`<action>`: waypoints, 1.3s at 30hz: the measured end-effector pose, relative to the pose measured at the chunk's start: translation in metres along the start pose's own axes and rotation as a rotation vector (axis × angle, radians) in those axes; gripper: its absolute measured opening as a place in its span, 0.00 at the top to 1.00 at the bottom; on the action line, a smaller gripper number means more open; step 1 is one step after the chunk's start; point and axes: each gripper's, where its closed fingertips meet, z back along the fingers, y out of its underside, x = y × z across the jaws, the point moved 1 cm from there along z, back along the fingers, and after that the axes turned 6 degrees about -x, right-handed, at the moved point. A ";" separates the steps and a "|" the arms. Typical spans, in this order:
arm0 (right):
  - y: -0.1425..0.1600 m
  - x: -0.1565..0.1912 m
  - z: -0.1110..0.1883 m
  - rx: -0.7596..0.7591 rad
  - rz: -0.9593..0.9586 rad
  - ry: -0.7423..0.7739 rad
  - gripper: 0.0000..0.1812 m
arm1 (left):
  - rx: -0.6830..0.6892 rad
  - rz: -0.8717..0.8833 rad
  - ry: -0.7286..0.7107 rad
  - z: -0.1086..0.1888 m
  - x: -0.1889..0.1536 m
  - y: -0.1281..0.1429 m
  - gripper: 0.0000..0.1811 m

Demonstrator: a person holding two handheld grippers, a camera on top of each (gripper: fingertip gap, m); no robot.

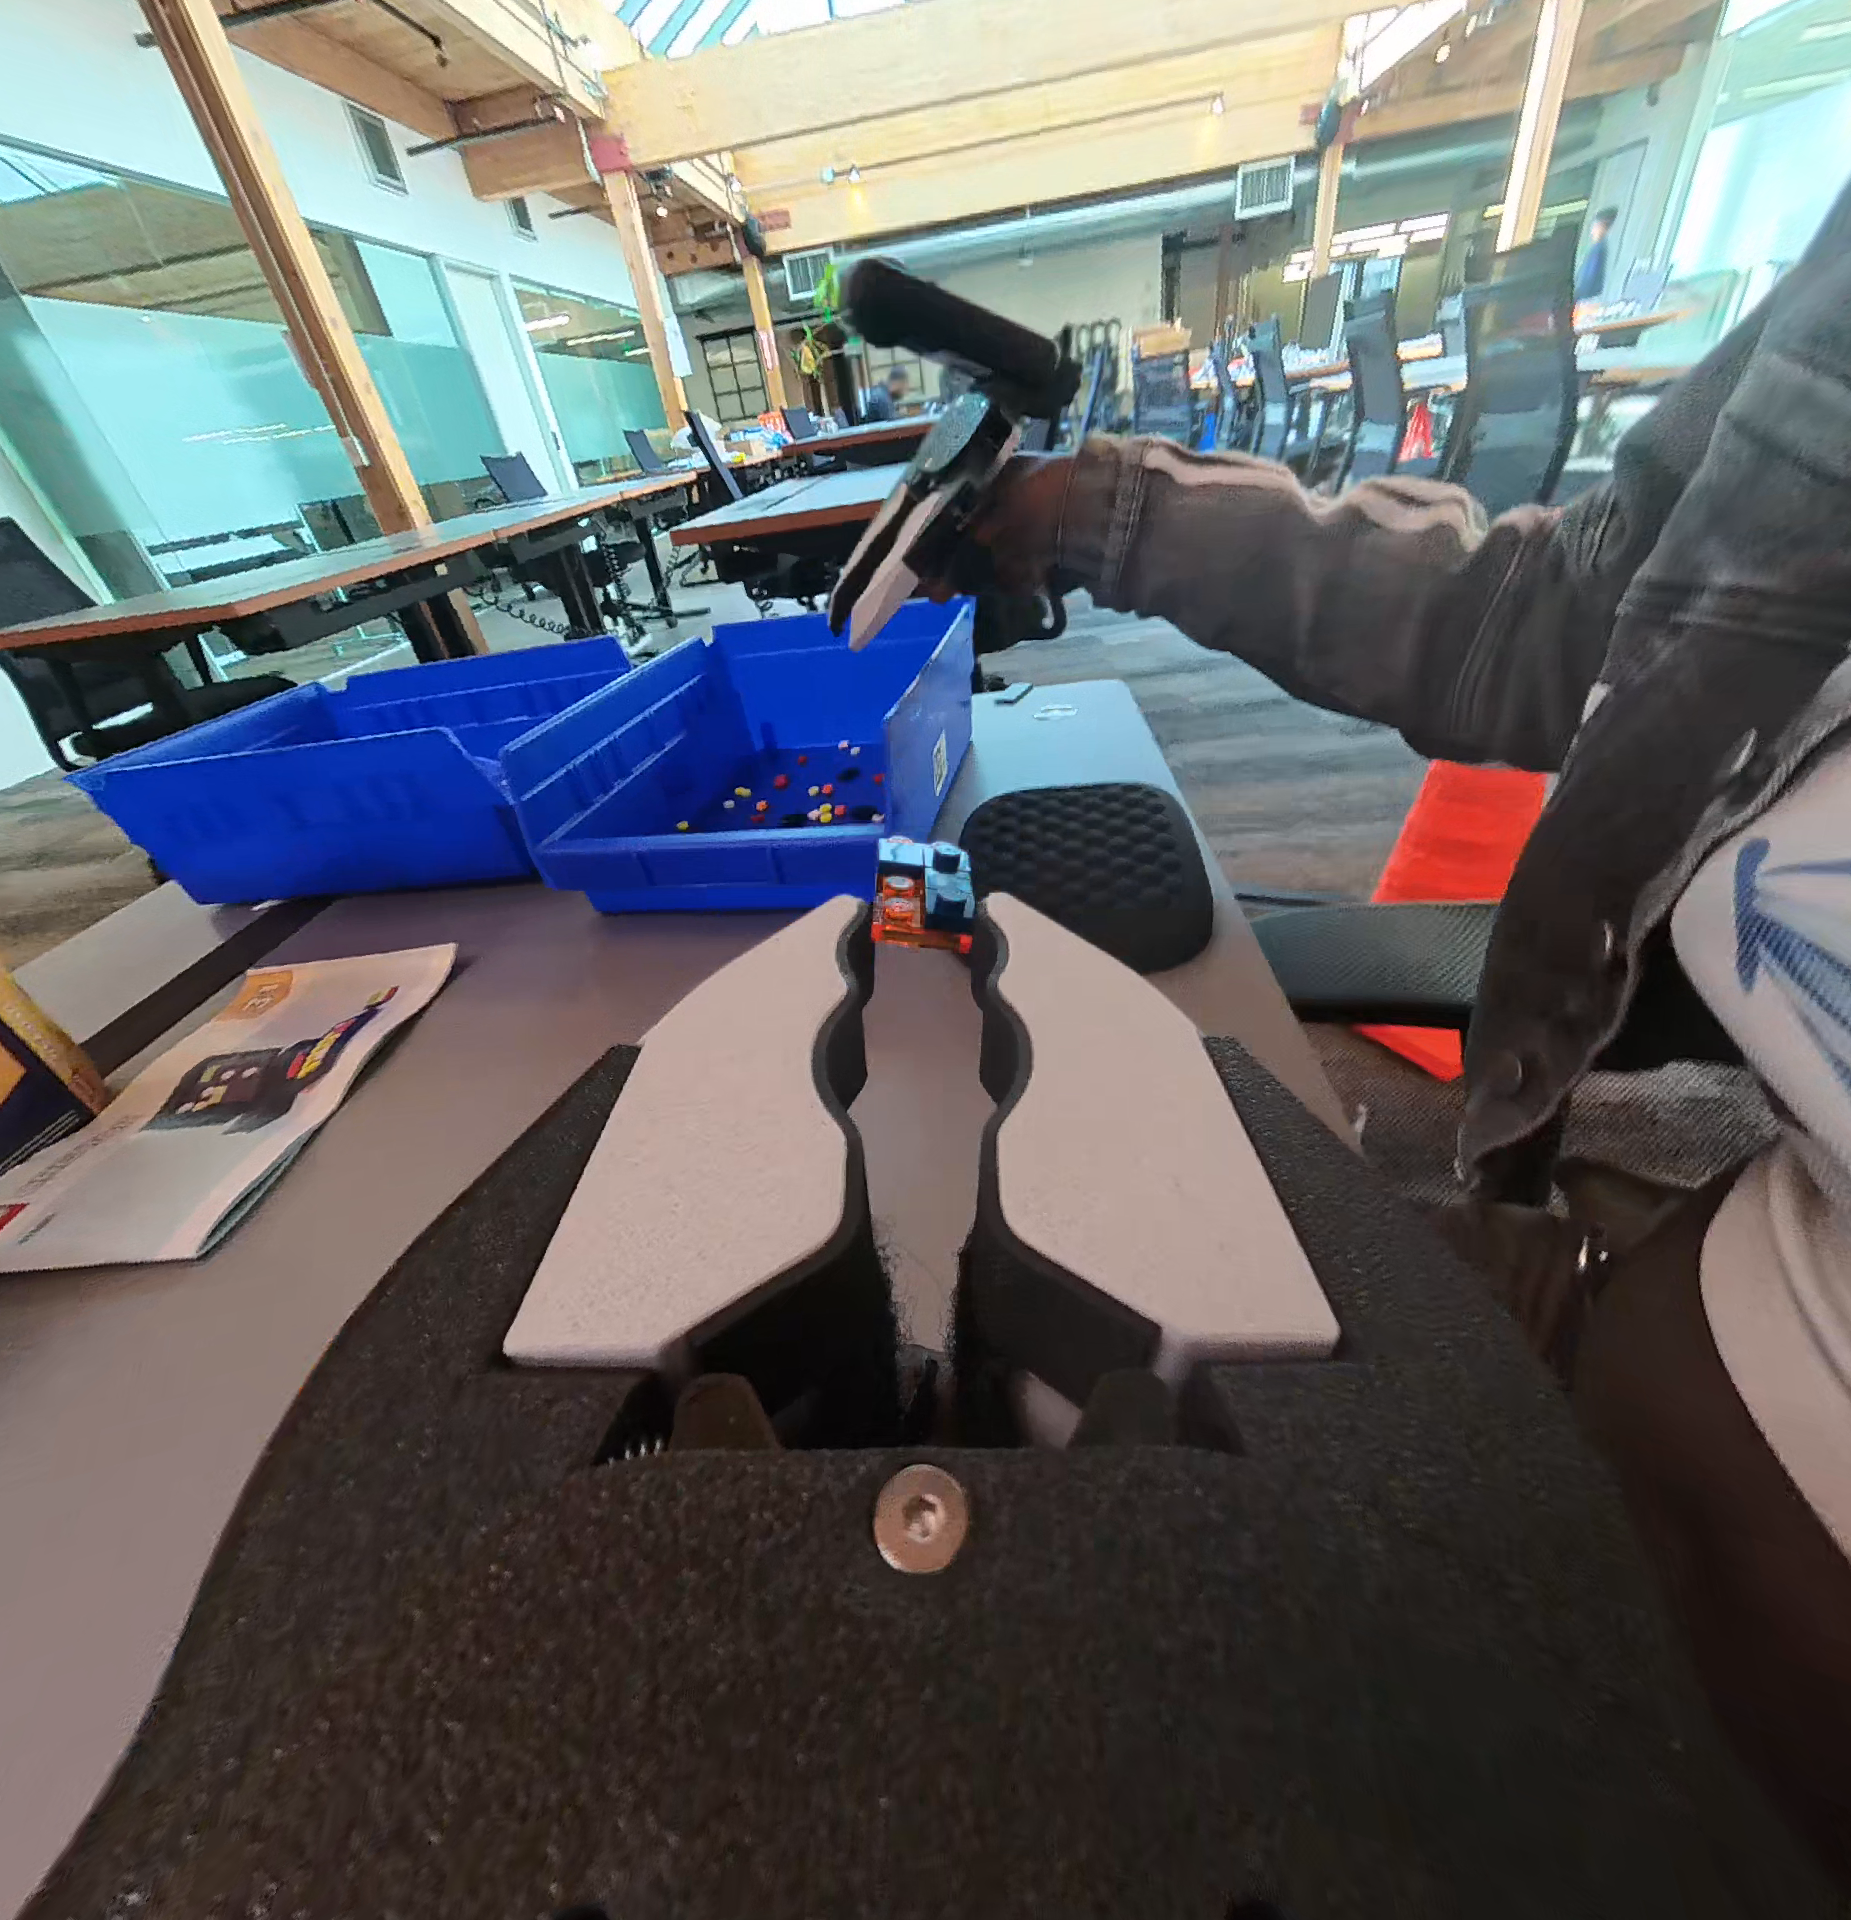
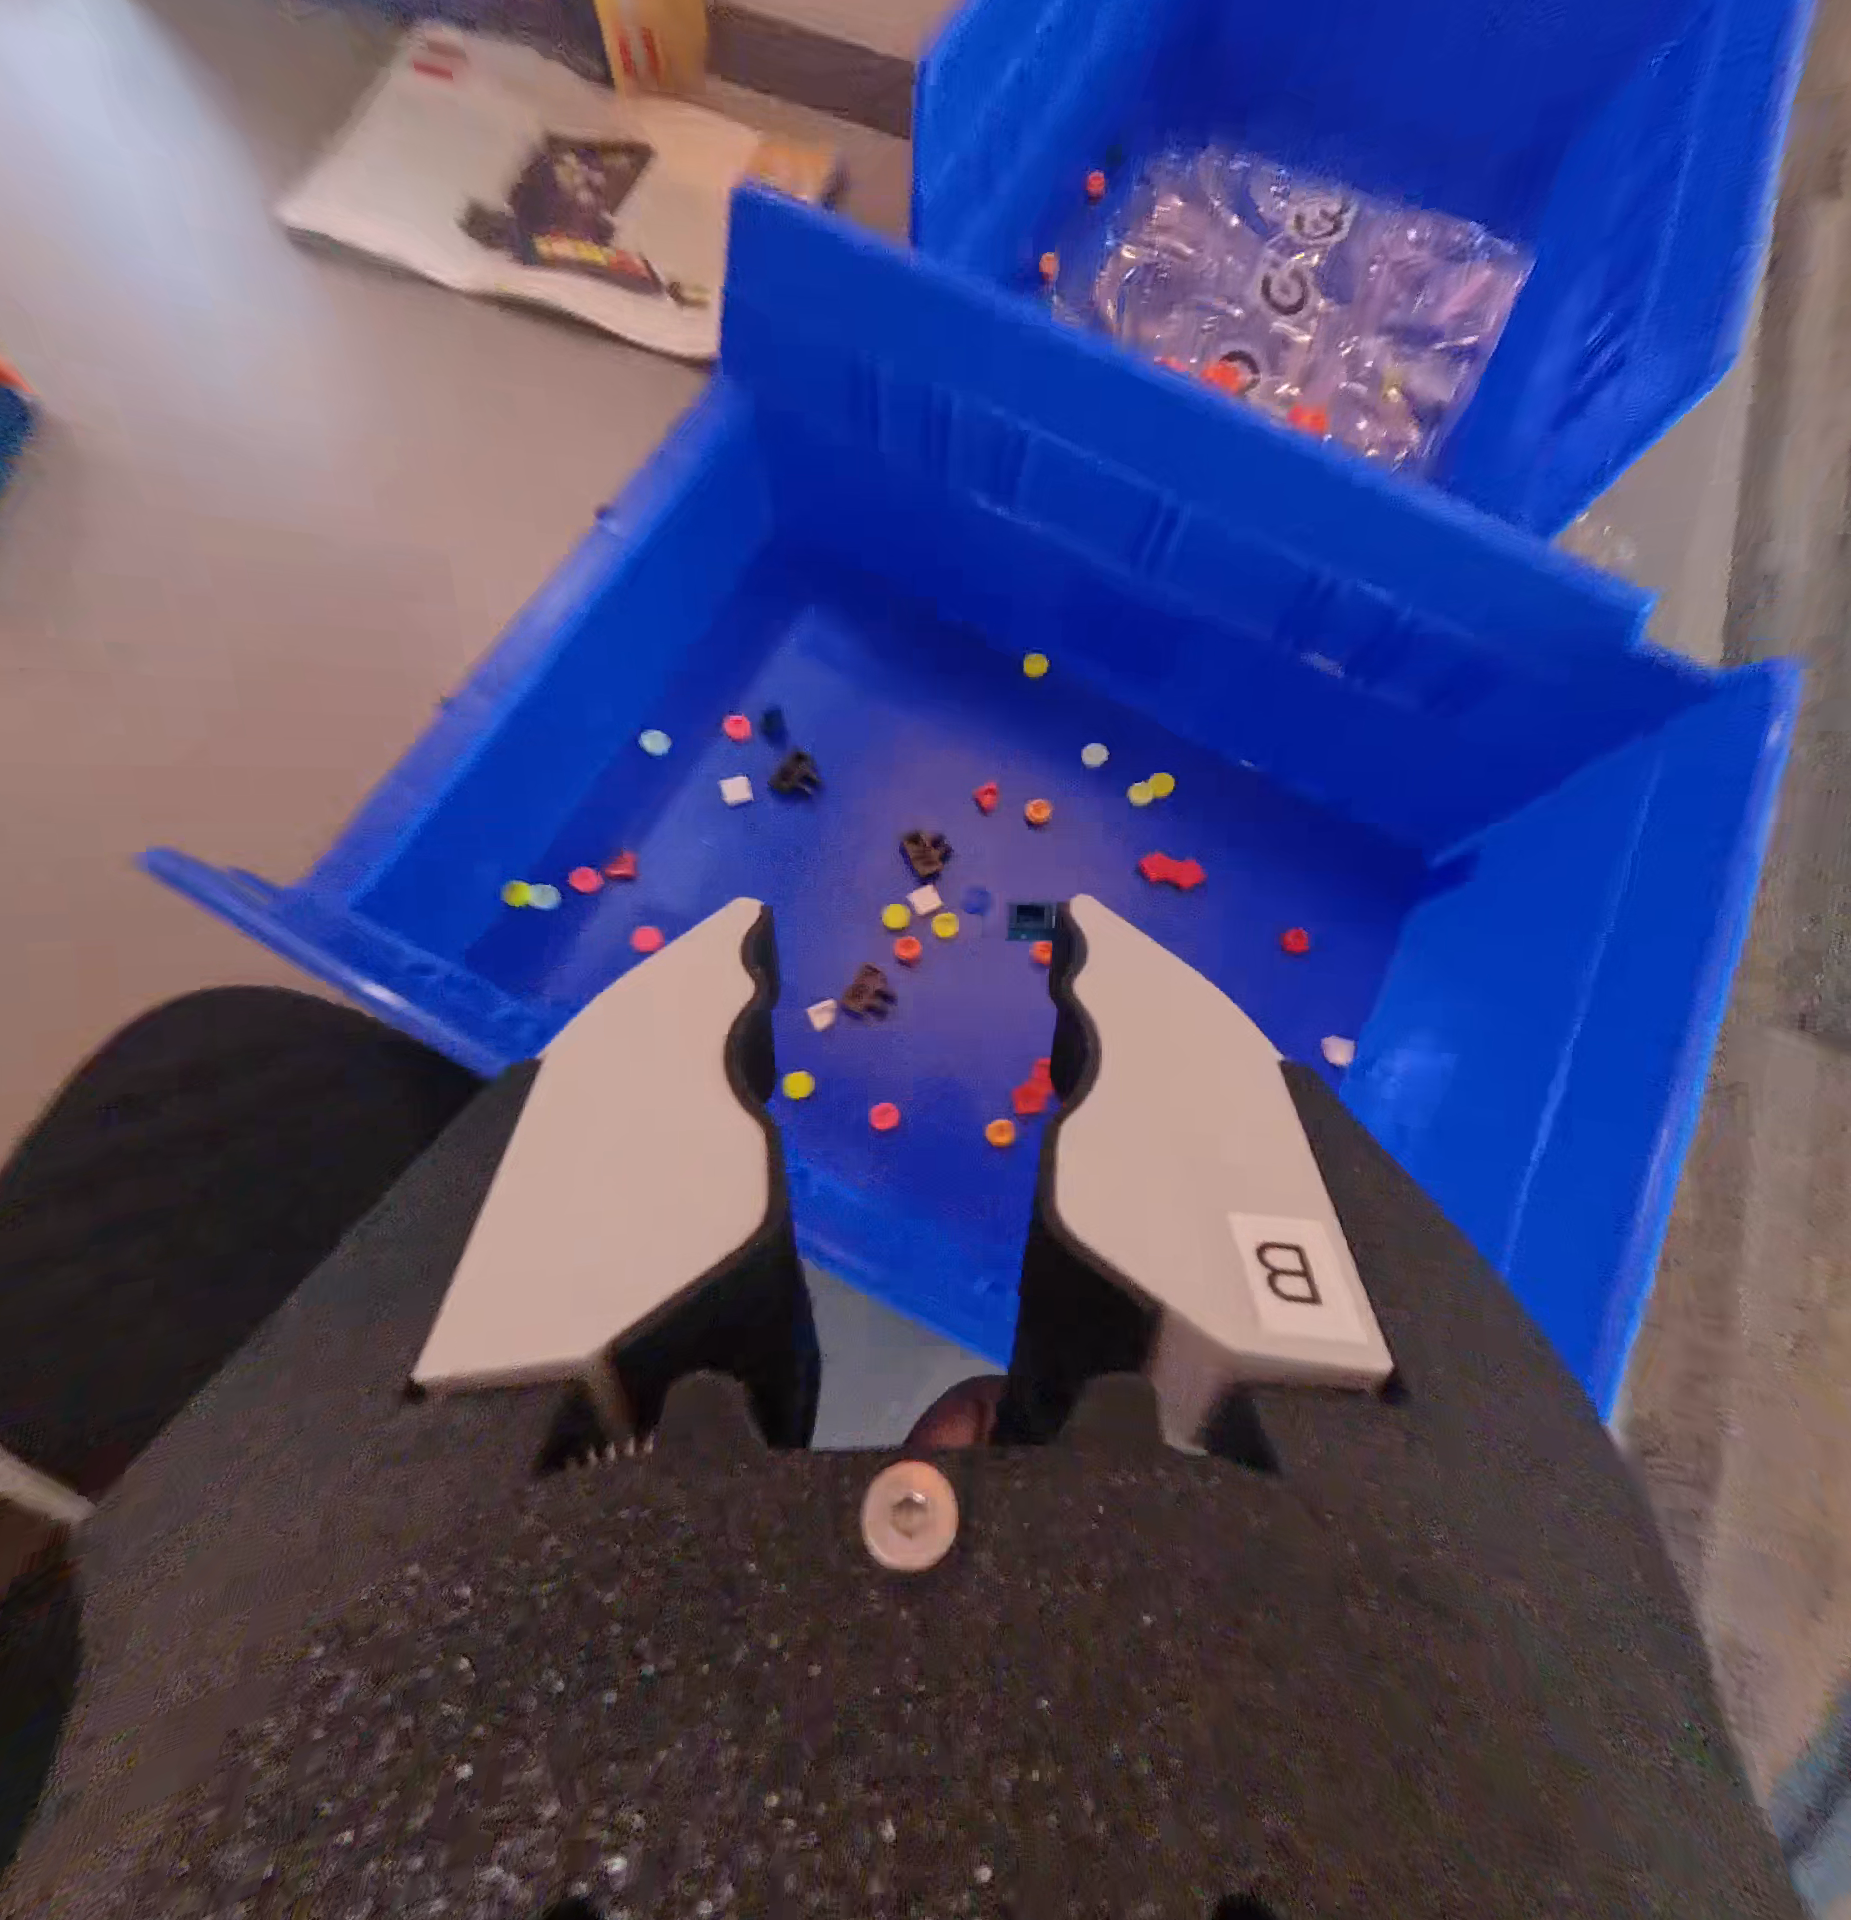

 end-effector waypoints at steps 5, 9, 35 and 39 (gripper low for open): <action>-0.002 -0.005 -0.001 -0.032 0.118 0.044 0.63 | 0.004 -0.028 -0.046 0.015 0.011 0.004 0.91; -0.012 -0.003 0.012 -0.083 0.102 0.063 0.62 | -0.045 -0.014 -0.058 0.016 0.020 -0.002 0.91; -0.085 0.365 -0.044 -0.514 0.467 -0.926 0.84 | -0.061 0.013 0.077 0.008 0.032 0.018 0.91; -0.085 0.373 -0.051 -0.503 0.539 -0.957 0.87 | -0.016 0.008 0.095 0.009 0.030 0.025 0.91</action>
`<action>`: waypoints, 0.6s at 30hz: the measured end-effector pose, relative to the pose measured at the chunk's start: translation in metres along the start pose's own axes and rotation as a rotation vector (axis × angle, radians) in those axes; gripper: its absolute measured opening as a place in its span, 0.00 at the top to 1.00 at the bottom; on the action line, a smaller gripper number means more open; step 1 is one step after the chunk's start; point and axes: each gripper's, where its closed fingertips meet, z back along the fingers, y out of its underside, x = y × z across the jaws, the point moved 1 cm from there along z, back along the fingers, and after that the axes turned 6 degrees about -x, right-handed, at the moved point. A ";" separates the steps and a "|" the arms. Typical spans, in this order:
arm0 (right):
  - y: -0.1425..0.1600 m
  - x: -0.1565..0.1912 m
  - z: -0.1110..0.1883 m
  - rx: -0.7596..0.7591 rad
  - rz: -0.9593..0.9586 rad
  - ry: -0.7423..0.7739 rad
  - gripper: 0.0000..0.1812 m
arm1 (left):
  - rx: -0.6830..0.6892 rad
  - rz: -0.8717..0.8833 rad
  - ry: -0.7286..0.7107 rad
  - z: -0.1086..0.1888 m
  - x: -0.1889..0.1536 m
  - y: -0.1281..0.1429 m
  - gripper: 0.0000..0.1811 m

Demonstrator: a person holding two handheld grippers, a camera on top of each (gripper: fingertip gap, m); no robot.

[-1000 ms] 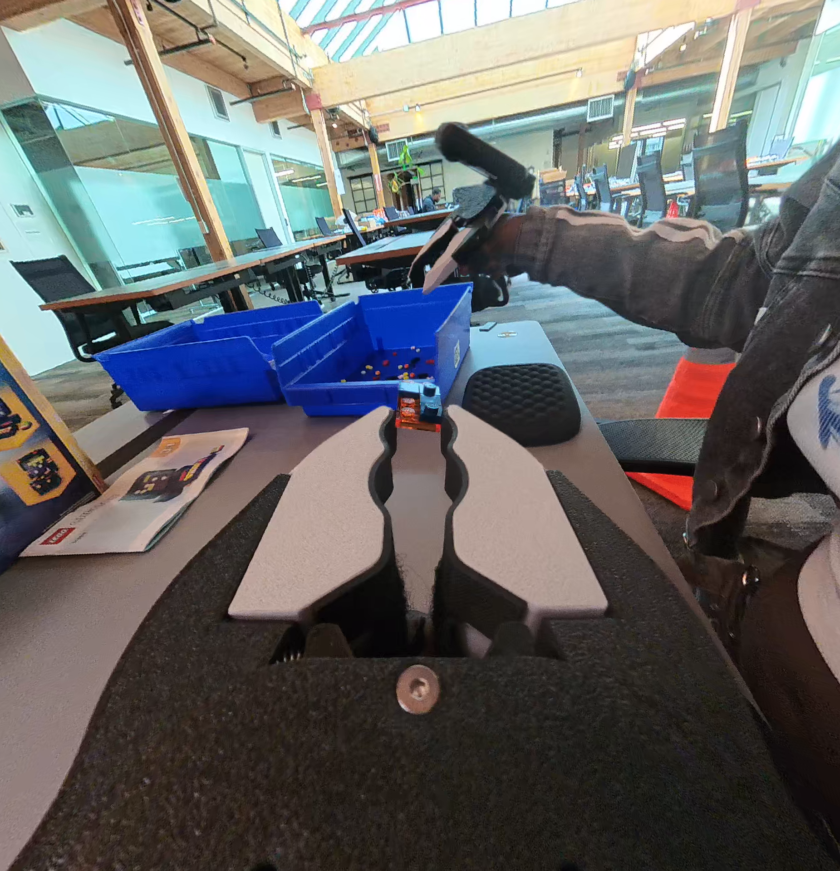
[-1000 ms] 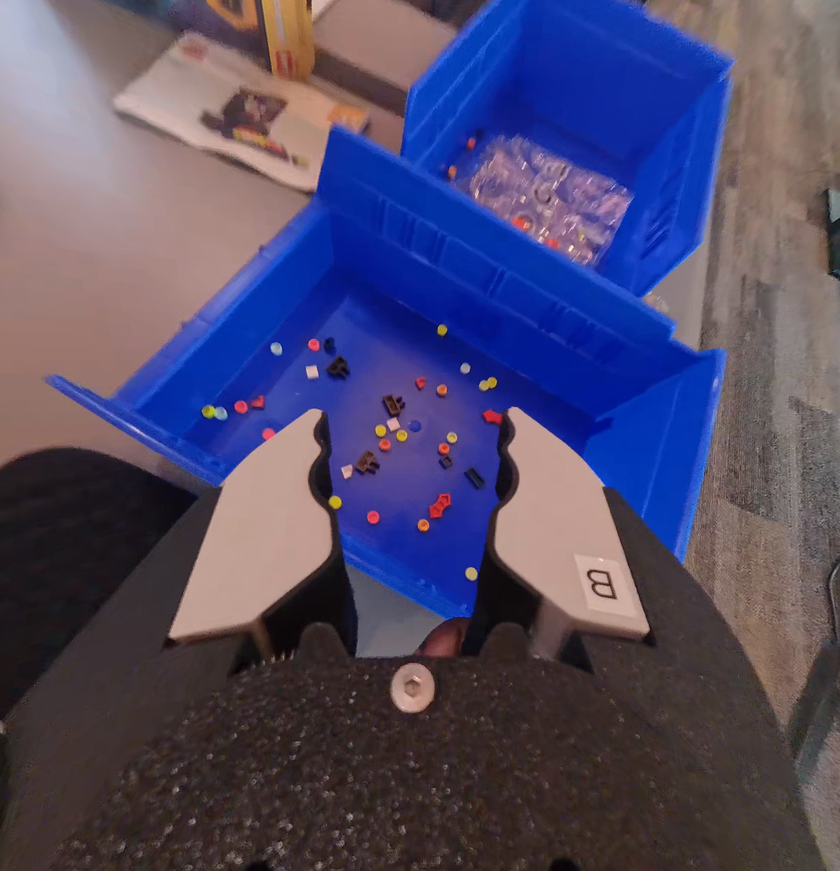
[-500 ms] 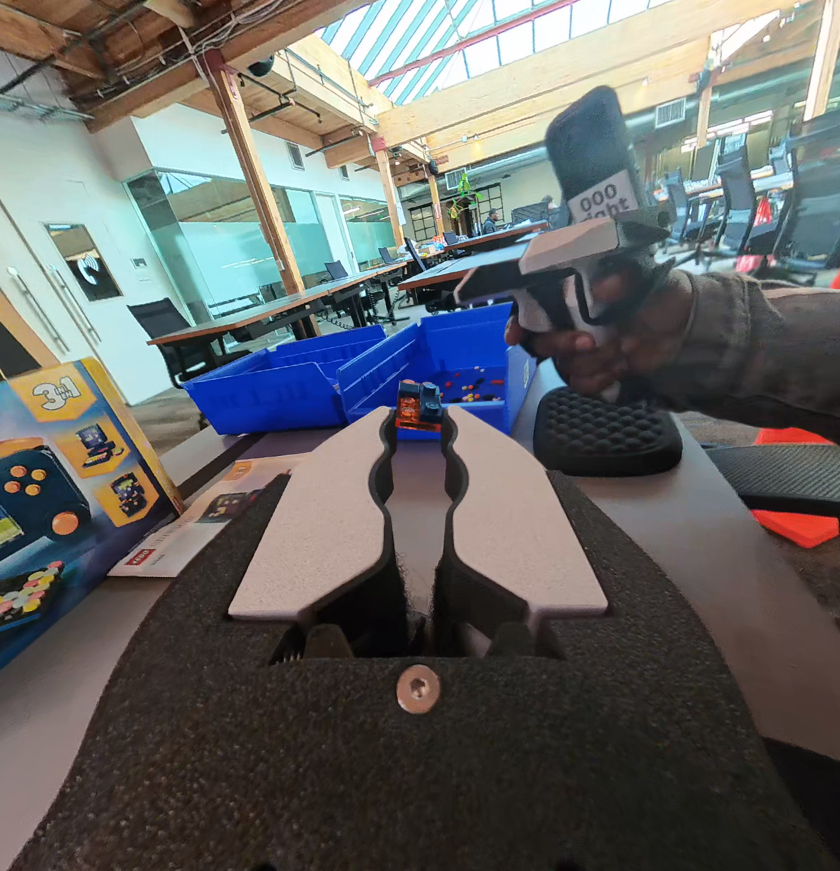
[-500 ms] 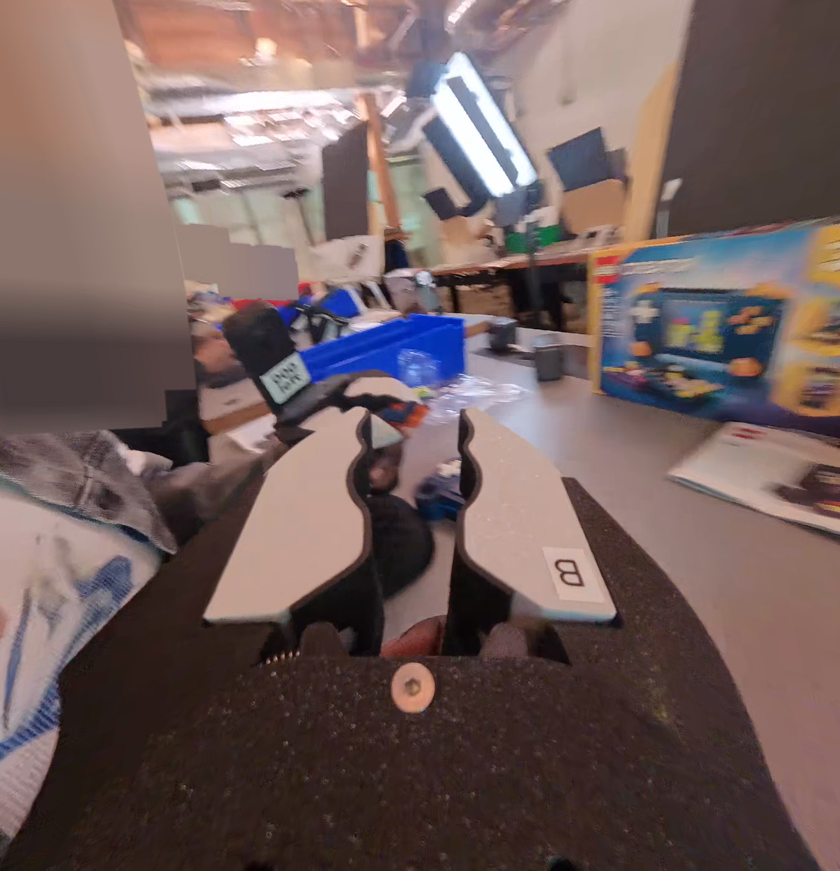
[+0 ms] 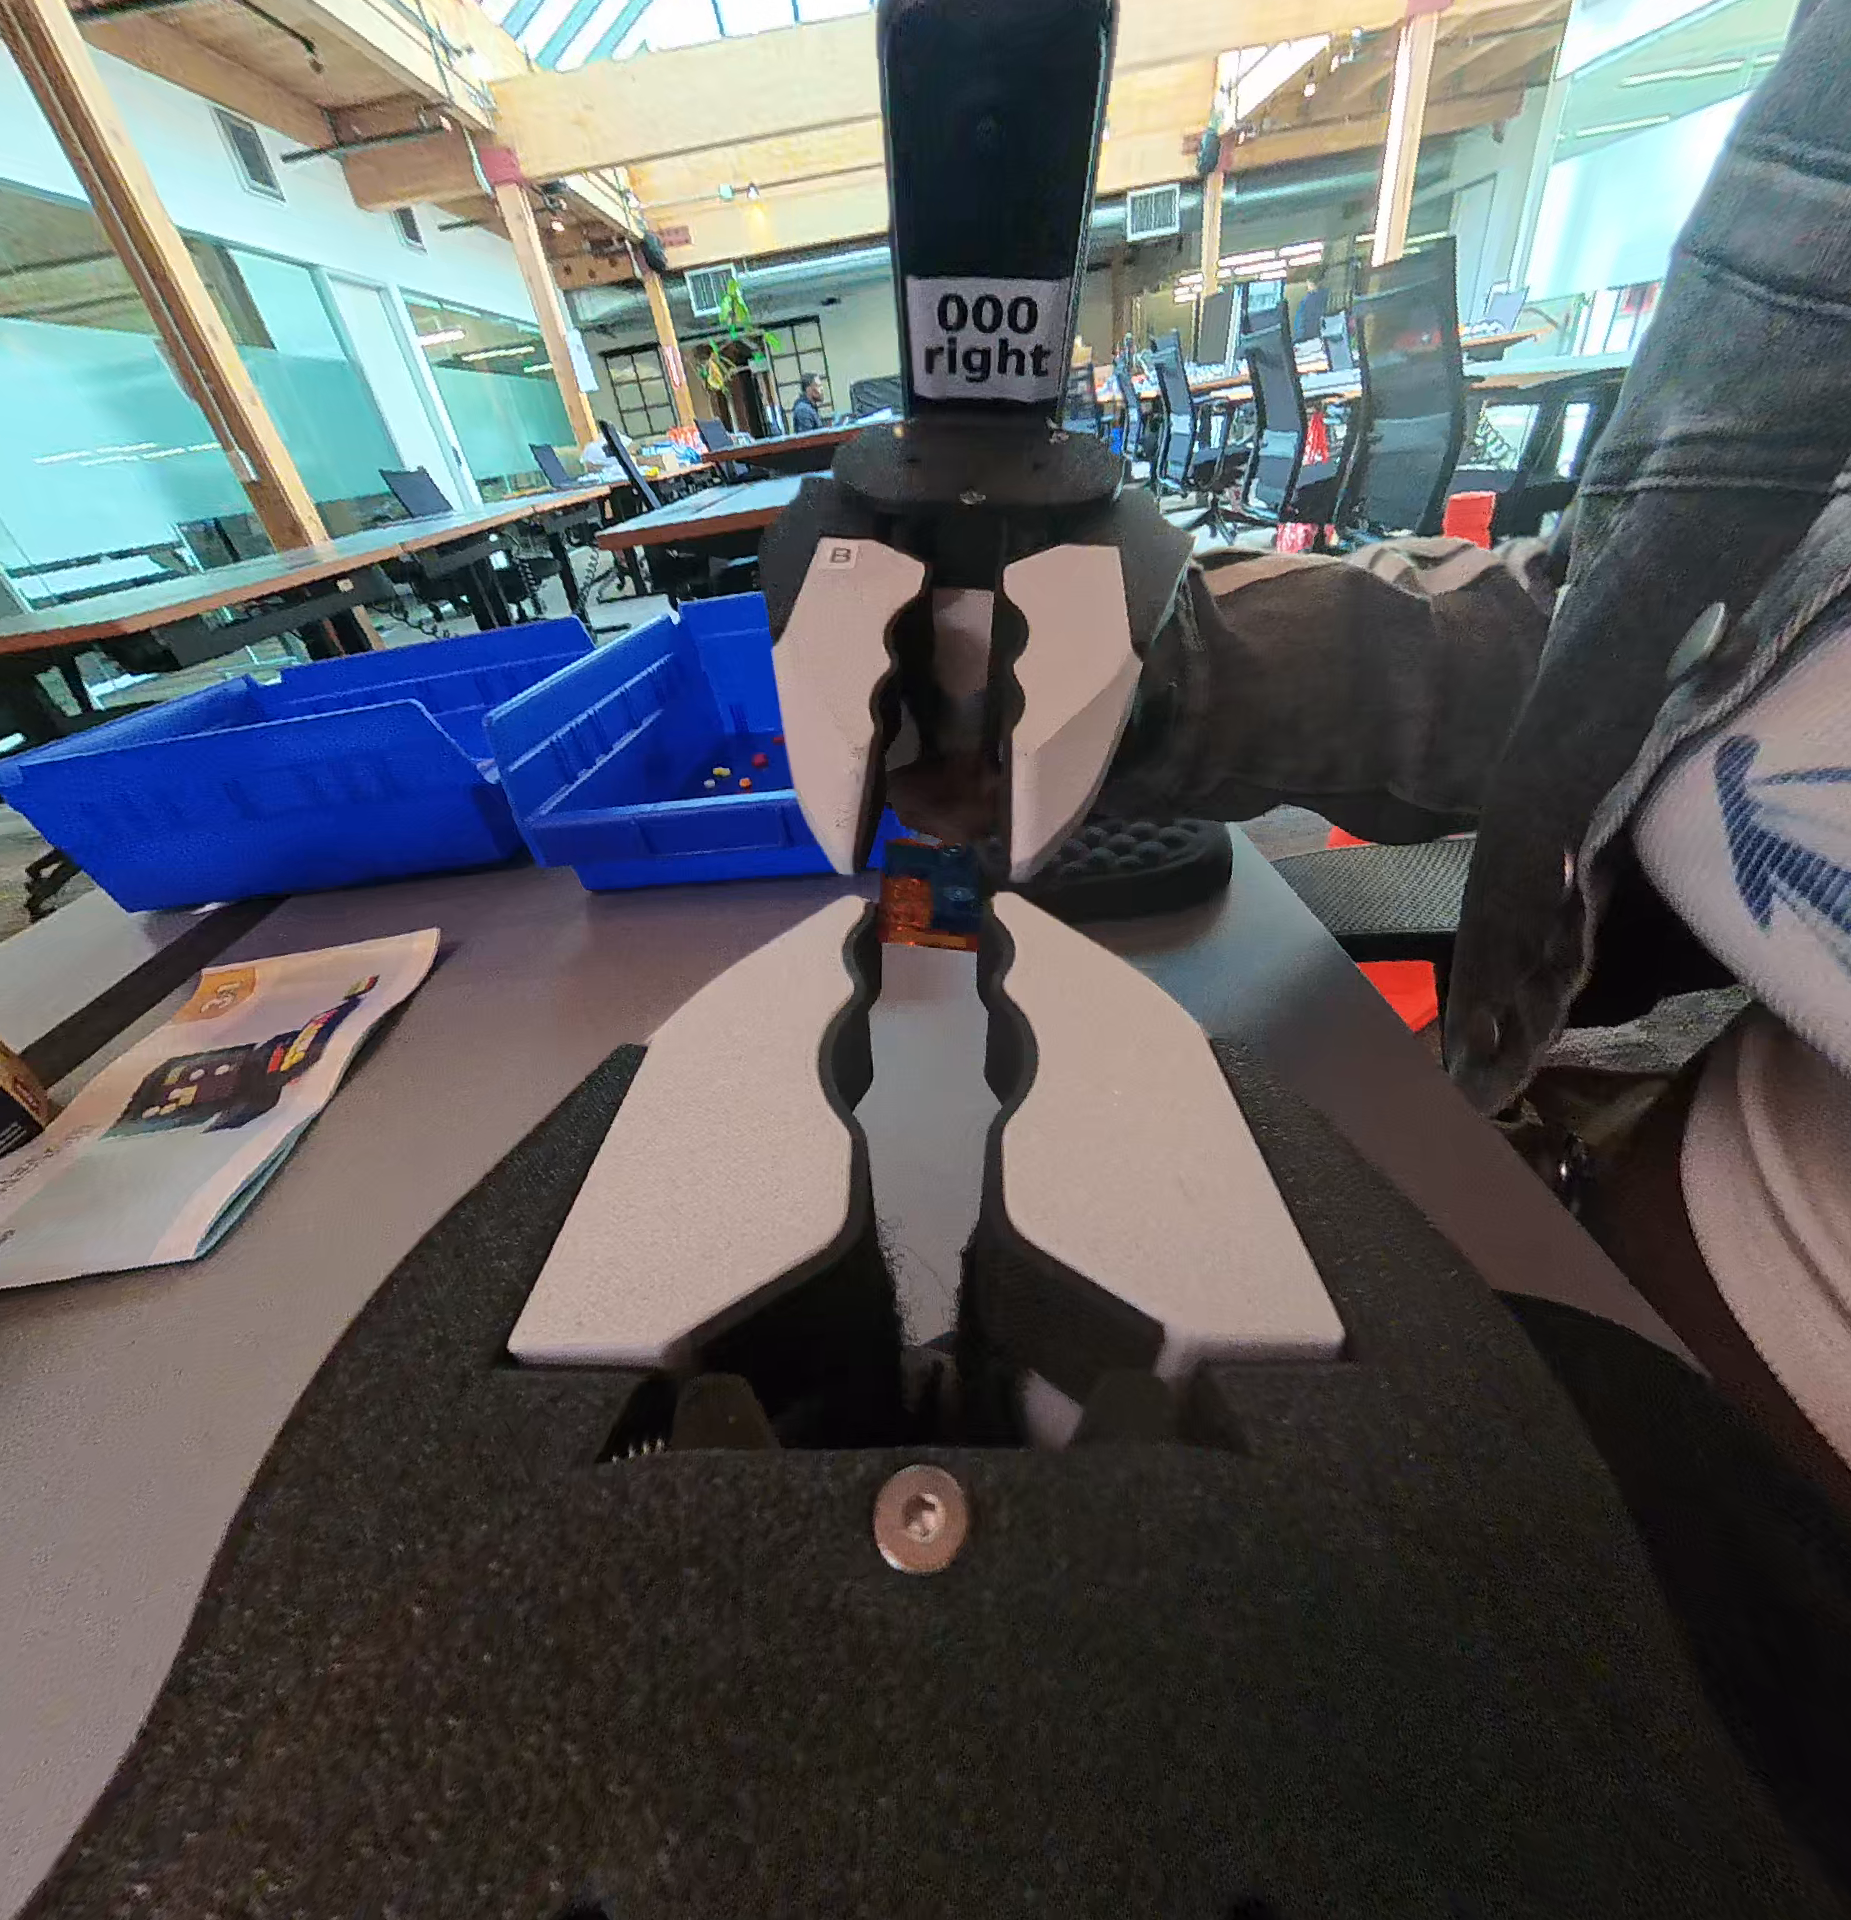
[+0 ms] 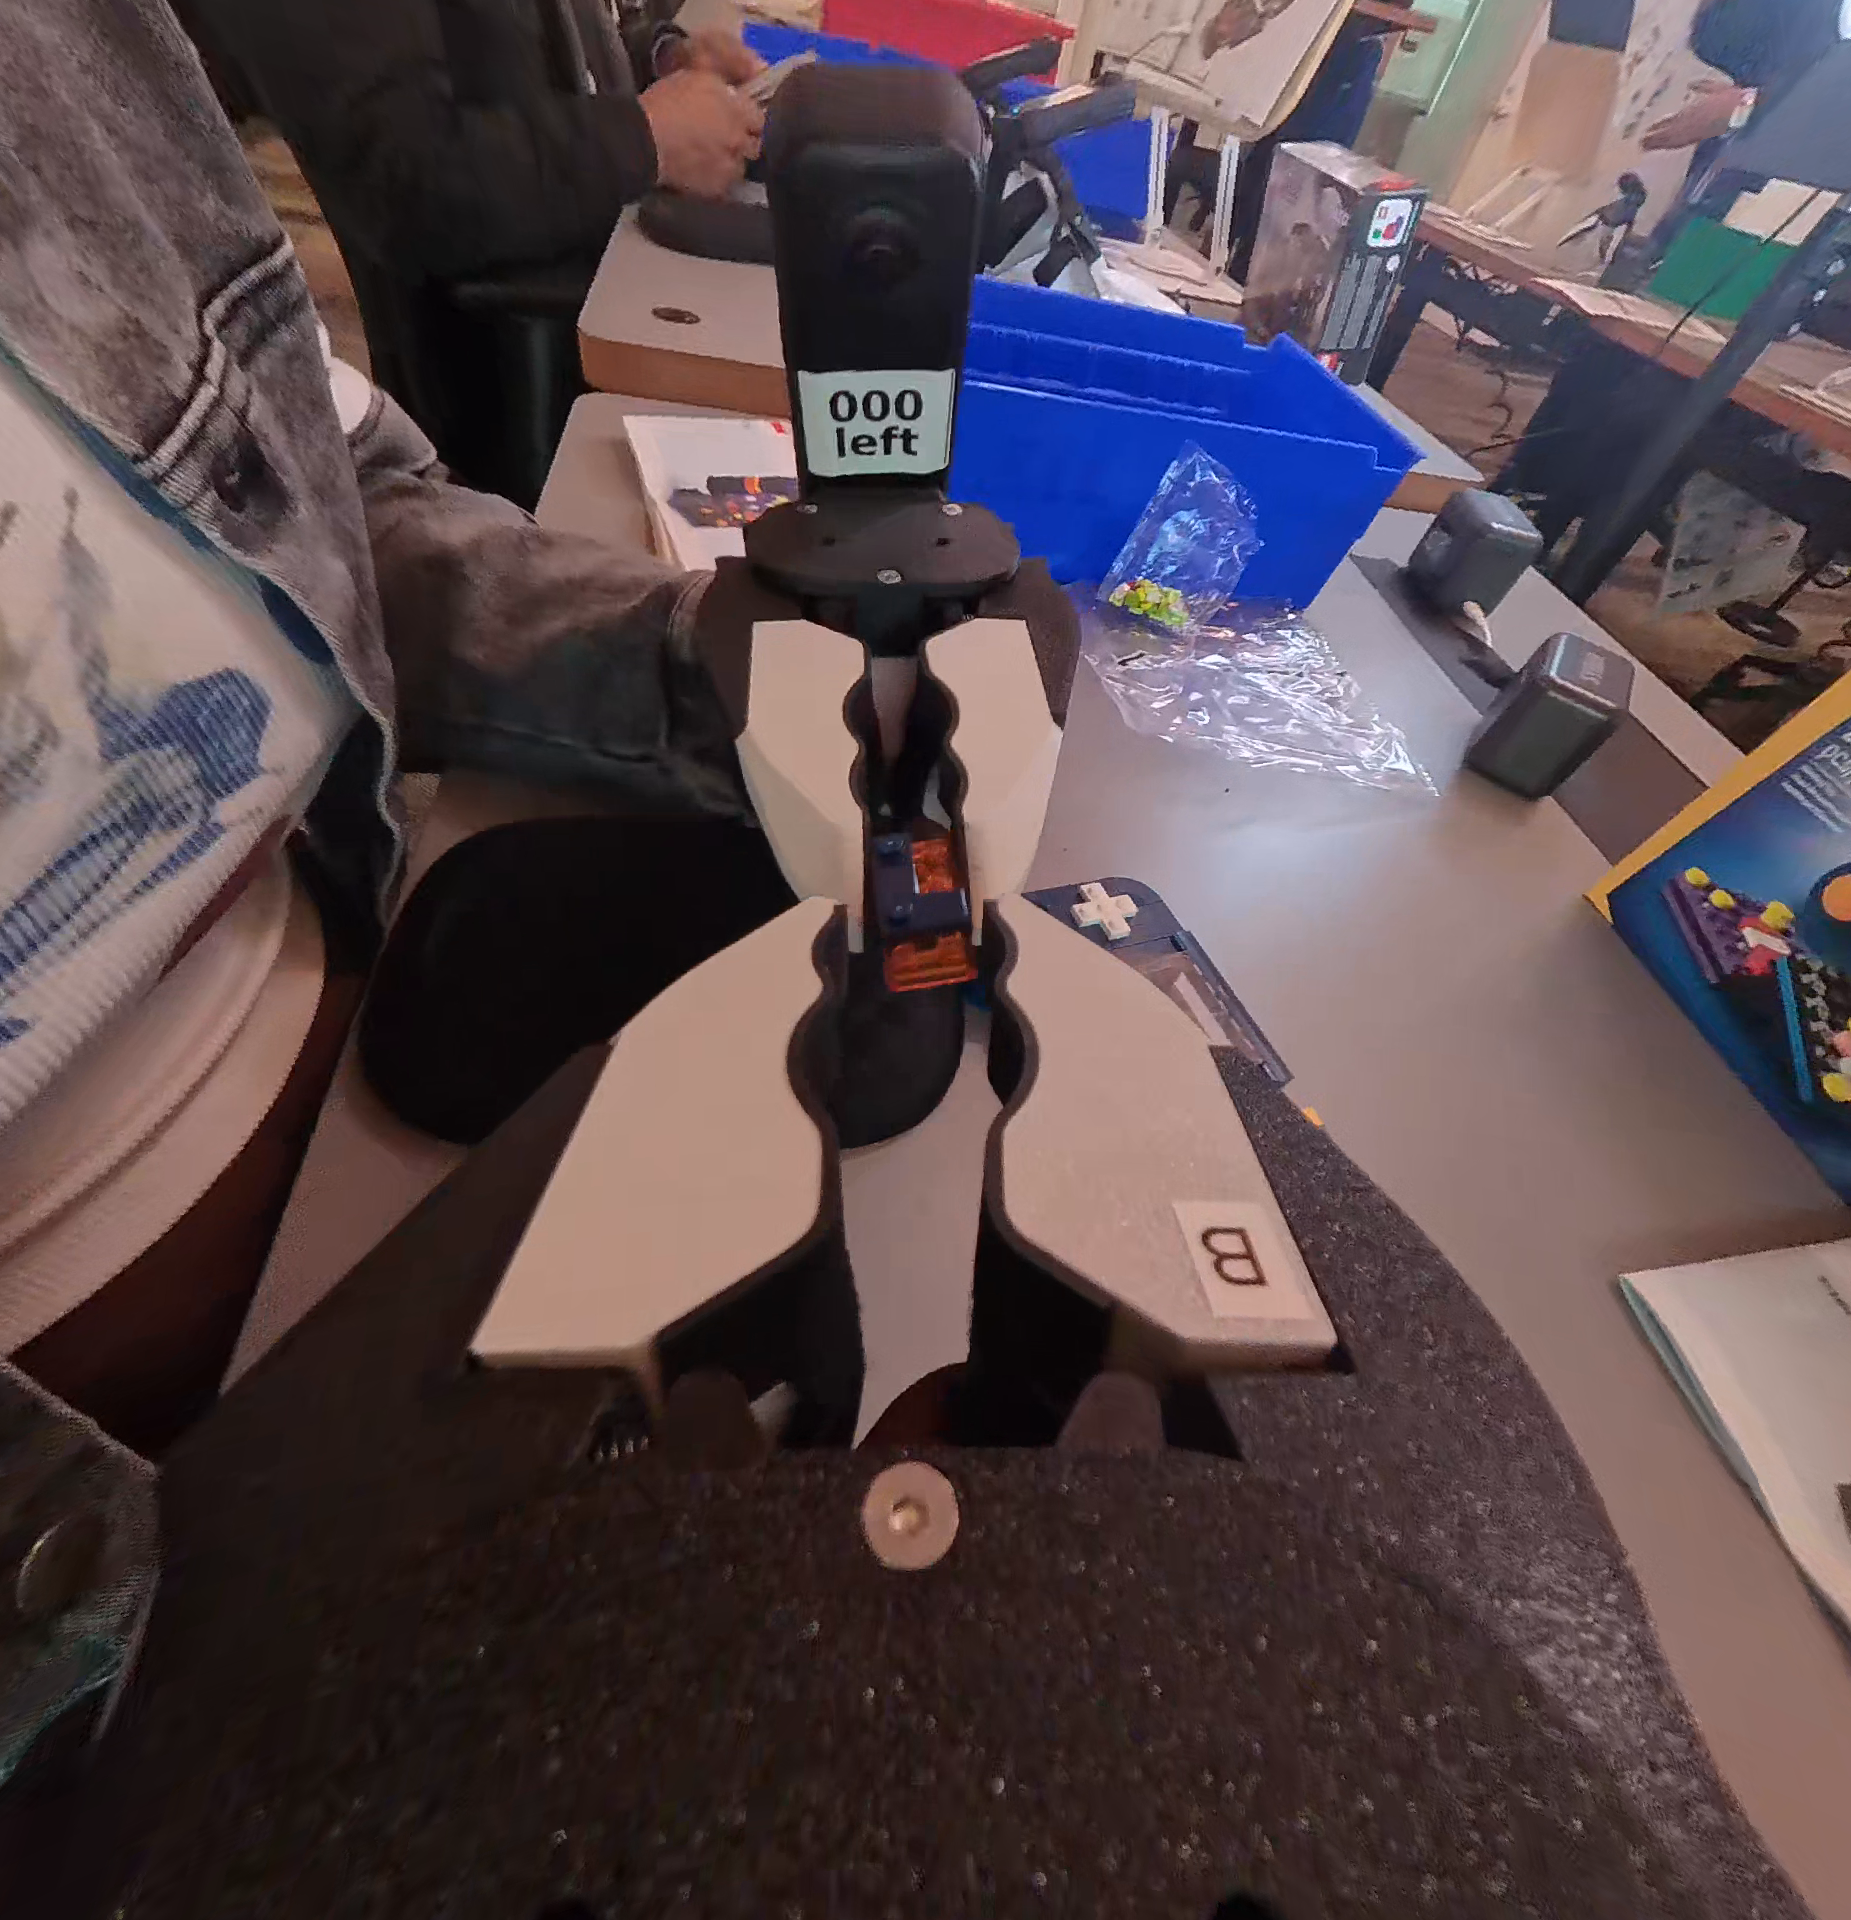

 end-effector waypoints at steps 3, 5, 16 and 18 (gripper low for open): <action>0.002 0.001 -0.003 0.016 0.044 -0.030 0.90 | 0.002 0.015 0.015 0.001 -0.001 0.000 0.91; 0.003 0.000 -0.003 0.026 0.064 -0.039 0.91 | 0.007 0.025 0.014 0.001 -0.001 0.001 0.91; 0.013 -0.004 -0.002 0.075 0.383 0.099 0.91 | 0.081 0.164 0.013 -0.001 0.003 0.013 0.91; 0.015 -0.003 -0.002 0.087 0.437 0.122 0.91 | 0.093 0.188 0.021 -0.001 0.002 0.015 0.91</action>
